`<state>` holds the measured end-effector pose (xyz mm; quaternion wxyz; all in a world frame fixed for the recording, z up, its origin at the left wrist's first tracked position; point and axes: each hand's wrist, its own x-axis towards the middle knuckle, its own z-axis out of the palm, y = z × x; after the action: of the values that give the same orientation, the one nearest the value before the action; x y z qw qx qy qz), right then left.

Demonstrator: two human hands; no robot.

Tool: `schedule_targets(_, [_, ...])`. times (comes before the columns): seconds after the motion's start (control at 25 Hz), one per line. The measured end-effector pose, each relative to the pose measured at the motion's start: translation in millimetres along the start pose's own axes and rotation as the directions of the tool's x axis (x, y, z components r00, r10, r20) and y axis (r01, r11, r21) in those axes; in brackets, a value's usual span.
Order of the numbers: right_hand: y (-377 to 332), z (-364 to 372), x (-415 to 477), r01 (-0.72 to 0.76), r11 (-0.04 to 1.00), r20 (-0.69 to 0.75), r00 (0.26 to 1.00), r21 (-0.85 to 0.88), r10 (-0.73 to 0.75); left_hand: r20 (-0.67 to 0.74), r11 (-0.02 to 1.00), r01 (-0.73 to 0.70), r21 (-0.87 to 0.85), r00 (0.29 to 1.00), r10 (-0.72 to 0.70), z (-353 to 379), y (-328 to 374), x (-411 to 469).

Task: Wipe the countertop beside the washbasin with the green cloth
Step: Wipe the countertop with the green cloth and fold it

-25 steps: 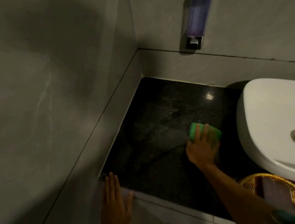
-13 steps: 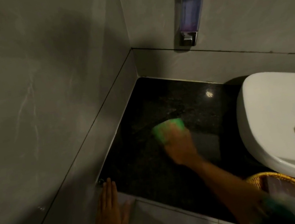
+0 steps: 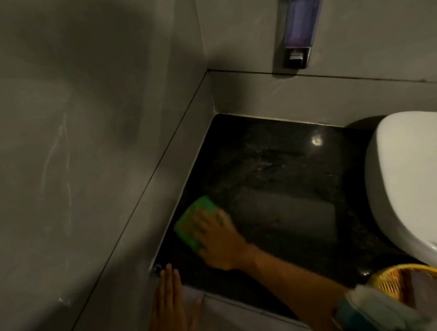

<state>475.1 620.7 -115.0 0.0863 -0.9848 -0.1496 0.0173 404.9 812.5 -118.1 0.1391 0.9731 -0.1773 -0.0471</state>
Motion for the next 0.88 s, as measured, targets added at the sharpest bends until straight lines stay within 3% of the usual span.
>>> schedule_targets(0.08, [-21.2,6.2,-45.9,0.068,0.994,0.082,0.994,0.086,-0.075,-0.008,0.998,-0.049,0.034,0.999,0.050,-5.2,3.8,-1.5])
schedule_targets(0.12, [-4.3,3.1,-59.9,0.067,0.996,0.045,0.997,0.054,-0.069,-0.017,0.997,-0.063,0.040,0.998,0.063,-6.6,2.9,-2.3])
schedule_targets(0.24, [105.0,-22.5,-91.4,-0.286,0.955,-0.109,0.954,-0.073,0.278,-0.006,0.996,-0.083,0.045,0.996,0.084,-7.0,-2.9,-3.2])
schedule_targets(0.28, [146.7,-34.2,-102.8,-0.440,0.896,-0.099,0.896,-0.065,0.433,-0.007,0.994,-0.100,0.038,0.995,0.101,-6.2,-2.7,-4.1])
schedule_targets(0.36, [207.6,-56.2,-108.3,-0.712,0.698,-0.016,0.699,0.074,0.715,-0.041,0.992,-0.125,0.011,0.991,0.126,-0.9,-0.9,-3.6])
schedule_targets(0.4, [220.7,-65.4,-95.1,-0.790,0.596,0.049,0.607,0.143,0.793,-0.056,0.991,-0.131,-0.001,0.990,0.131,3.0,0.1,-1.3])
schedule_targets(0.44, [223.2,-64.6,-67.6,-0.816,0.551,0.087,0.570,0.173,0.817,-0.058,0.992,-0.125,-0.009,0.991,0.124,9.1,-3.3,1.9])
schedule_targets(0.52, [194.0,-55.1,-9.5,-0.766,0.632,0.059,0.640,0.114,0.766,-0.076,0.993,-0.117,-0.018,0.990,0.115,17.8,-6.2,7.3])
schedule_targets(0.64, [97.4,-27.7,34.3,-0.511,0.851,0.003,0.857,0.119,0.515,-0.099,0.993,-0.117,-0.007,0.988,0.116,16.6,-5.5,9.8])
schedule_targets(0.72, [26.7,-6.5,21.1,-0.312,0.942,0.039,0.950,0.128,0.309,-0.116,0.993,-0.117,-0.003,0.986,0.116,15.4,-4.1,10.8])
schedule_targets(0.8, [-18.1,1.9,-17.3,-0.120,0.986,0.054,0.992,0.117,0.114,-0.125,0.988,-0.148,0.038,0.980,0.152,9.6,-3.6,5.4])
schedule_targets(0.88, [3.0,0.1,-57.9,-0.134,0.991,-0.015,0.991,0.029,0.134,-0.120,0.983,-0.171,0.065,0.977,0.177,-0.4,-4.9,-1.8])
